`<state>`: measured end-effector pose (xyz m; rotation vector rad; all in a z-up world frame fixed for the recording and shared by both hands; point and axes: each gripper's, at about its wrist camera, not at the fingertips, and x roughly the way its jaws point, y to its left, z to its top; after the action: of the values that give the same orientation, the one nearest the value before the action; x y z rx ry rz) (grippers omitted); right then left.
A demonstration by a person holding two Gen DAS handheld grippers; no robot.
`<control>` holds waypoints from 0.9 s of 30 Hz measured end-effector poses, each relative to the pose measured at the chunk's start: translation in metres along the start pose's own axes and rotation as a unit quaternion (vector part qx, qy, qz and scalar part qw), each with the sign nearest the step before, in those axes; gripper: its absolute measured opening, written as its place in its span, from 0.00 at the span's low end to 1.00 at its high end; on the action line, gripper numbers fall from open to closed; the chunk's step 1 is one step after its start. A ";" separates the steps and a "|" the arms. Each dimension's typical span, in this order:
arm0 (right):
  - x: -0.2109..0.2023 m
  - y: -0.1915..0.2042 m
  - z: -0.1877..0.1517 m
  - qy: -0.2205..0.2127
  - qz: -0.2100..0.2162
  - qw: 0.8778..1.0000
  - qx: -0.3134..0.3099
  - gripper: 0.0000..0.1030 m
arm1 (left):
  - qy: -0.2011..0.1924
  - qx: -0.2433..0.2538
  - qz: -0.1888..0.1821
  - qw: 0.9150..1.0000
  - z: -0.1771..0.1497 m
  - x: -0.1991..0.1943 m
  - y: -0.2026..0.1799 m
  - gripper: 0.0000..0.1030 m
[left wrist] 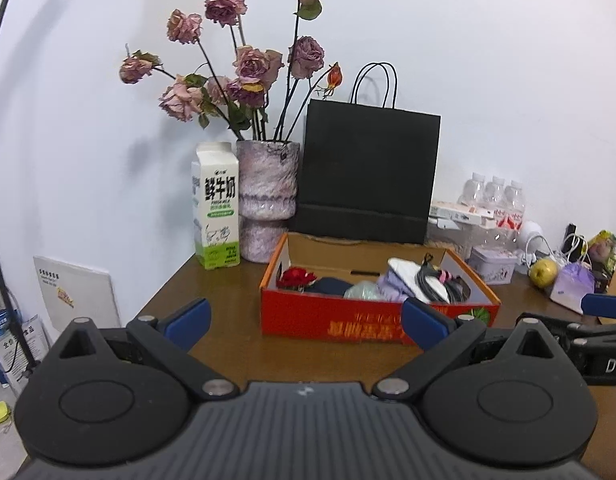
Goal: Organize objects
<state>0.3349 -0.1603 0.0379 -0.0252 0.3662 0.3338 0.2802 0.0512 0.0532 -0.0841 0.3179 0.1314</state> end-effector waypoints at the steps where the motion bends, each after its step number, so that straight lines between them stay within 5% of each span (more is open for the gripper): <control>1: -0.005 0.002 -0.003 0.001 0.000 1.000 0.000 1.00 | 0.001 -0.001 0.002 1.000 -0.002 -0.005 0.001 1.00; 27: -0.097 0.010 -0.058 0.022 0.001 1.000 0.019 1.00 | 0.040 0.016 0.009 0.999 -0.056 -0.096 -0.002 1.00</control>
<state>0.2264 -0.1863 0.0188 0.0054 0.4168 0.3292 0.1732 0.0323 0.0304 -0.0545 0.4007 0.1406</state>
